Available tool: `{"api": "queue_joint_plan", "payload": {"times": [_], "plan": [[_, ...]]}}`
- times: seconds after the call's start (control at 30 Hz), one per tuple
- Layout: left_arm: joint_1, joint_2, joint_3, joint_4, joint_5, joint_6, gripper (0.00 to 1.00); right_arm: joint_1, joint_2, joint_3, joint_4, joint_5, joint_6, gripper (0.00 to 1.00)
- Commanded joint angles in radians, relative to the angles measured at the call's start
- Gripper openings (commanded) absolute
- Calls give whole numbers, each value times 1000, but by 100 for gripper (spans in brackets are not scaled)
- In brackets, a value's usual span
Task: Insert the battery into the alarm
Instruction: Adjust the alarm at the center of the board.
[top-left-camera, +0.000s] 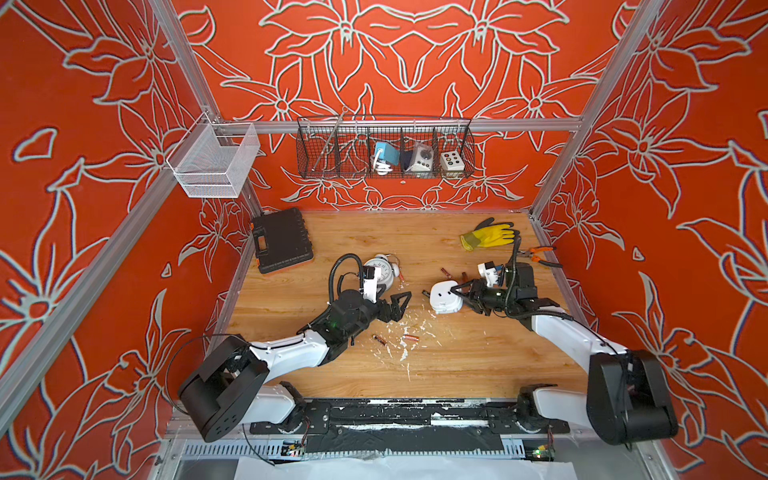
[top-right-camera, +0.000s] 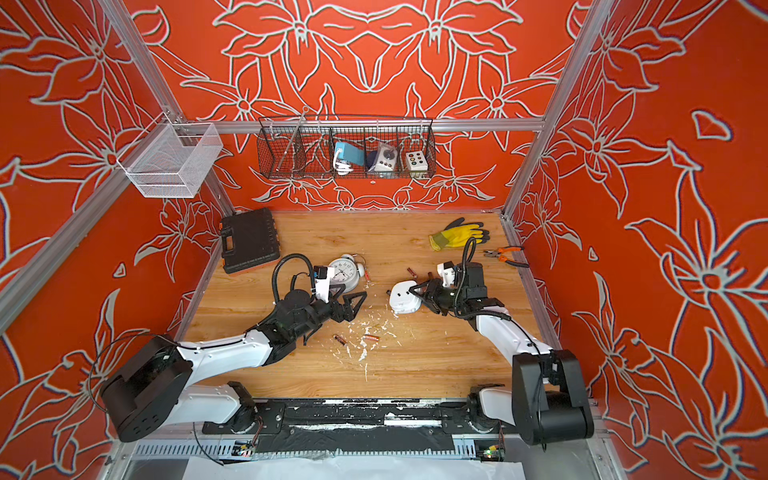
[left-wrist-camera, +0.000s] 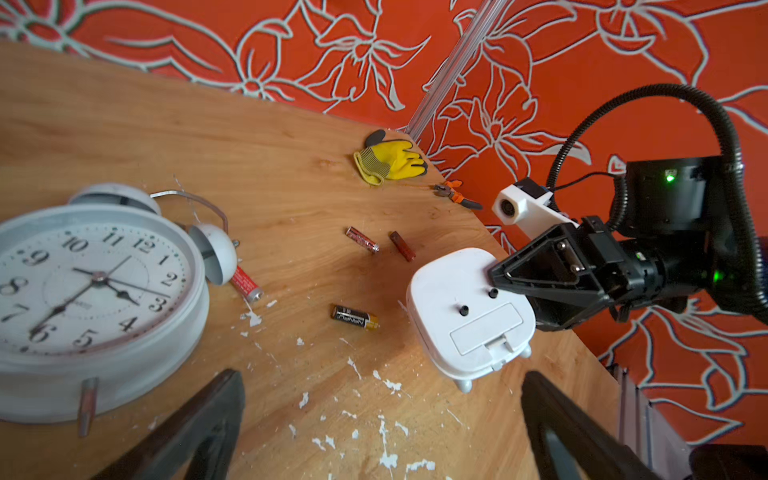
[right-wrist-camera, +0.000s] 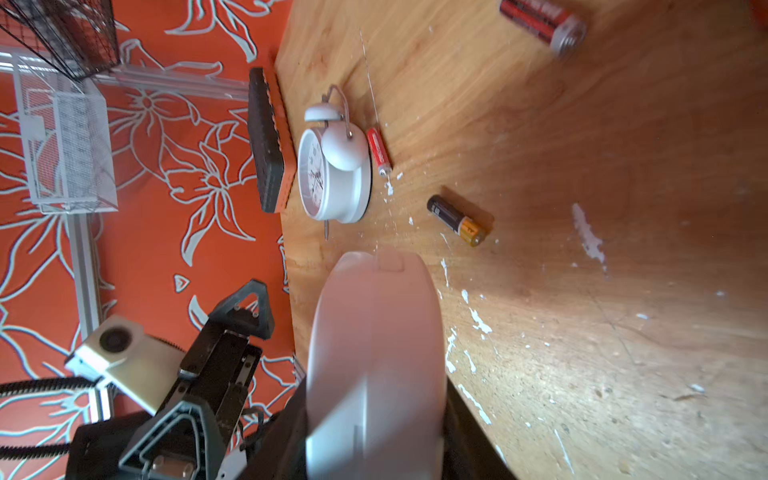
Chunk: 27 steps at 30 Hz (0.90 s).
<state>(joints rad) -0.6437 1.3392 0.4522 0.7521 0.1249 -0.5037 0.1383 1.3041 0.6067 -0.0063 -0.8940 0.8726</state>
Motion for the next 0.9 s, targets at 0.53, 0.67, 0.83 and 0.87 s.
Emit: {"api": "queue_joint_plan", "payload": {"times": [0.53, 0.67, 0.83, 0.87], "plan": [[21, 52, 64, -87, 85, -49, 98, 79, 254, -2, 56, -131, -76, 38], [21, 57, 66, -96, 86, -45, 98, 79, 281, 0, 78, -125, -64, 53], [21, 61, 69, -106, 86, -41, 98, 78, 278, 12, 69, -103, -65, 70], [21, 64, 71, -108, 85, -41, 98, 78, 277, 13, 66, -99, -67, 71]]}}
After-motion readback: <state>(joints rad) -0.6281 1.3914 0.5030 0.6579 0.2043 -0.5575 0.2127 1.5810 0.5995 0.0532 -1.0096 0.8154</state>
